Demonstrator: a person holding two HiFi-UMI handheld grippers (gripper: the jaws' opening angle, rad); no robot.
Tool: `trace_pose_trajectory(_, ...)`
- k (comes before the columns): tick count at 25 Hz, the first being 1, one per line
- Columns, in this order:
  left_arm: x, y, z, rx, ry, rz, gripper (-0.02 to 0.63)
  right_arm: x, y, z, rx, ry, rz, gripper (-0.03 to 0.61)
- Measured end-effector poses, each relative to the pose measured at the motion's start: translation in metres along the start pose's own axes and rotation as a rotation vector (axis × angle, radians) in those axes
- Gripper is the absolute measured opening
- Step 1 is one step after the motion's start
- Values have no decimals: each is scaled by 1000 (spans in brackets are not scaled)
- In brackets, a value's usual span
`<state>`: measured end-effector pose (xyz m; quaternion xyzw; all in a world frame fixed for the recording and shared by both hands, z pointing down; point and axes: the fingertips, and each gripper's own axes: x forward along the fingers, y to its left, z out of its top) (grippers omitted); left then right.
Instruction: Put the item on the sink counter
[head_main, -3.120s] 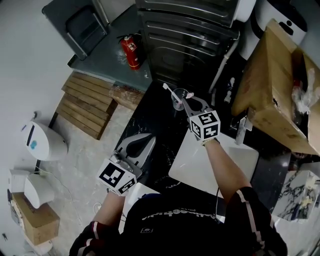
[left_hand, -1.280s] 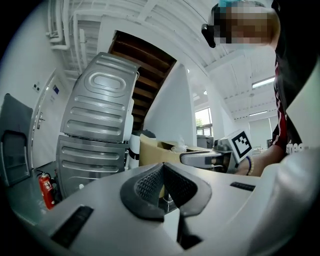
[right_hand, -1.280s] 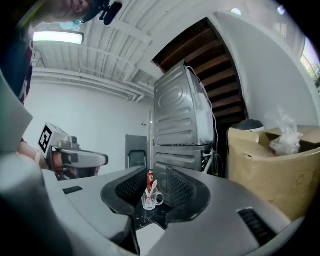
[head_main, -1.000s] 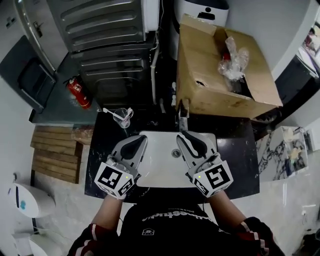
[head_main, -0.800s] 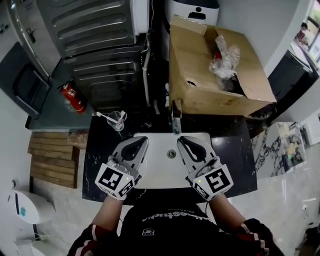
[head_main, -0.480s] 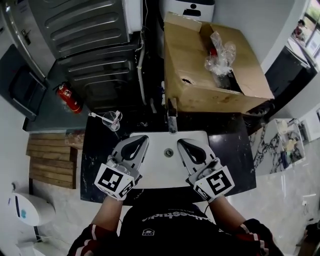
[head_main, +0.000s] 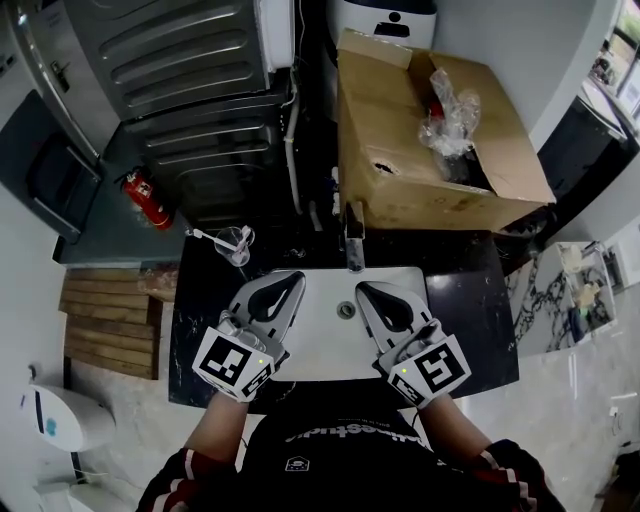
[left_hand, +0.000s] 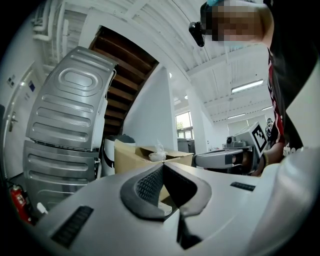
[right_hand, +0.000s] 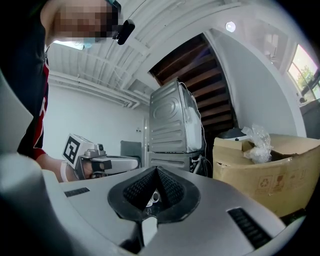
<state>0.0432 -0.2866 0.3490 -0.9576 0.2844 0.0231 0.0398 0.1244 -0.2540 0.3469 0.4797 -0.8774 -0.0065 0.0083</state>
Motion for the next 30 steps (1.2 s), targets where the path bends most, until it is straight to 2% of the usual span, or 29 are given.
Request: trace_pose_trajectory(30,6,1,-2,-15,-2,3,14,-6,-10,-4,-18,24,-37,37)
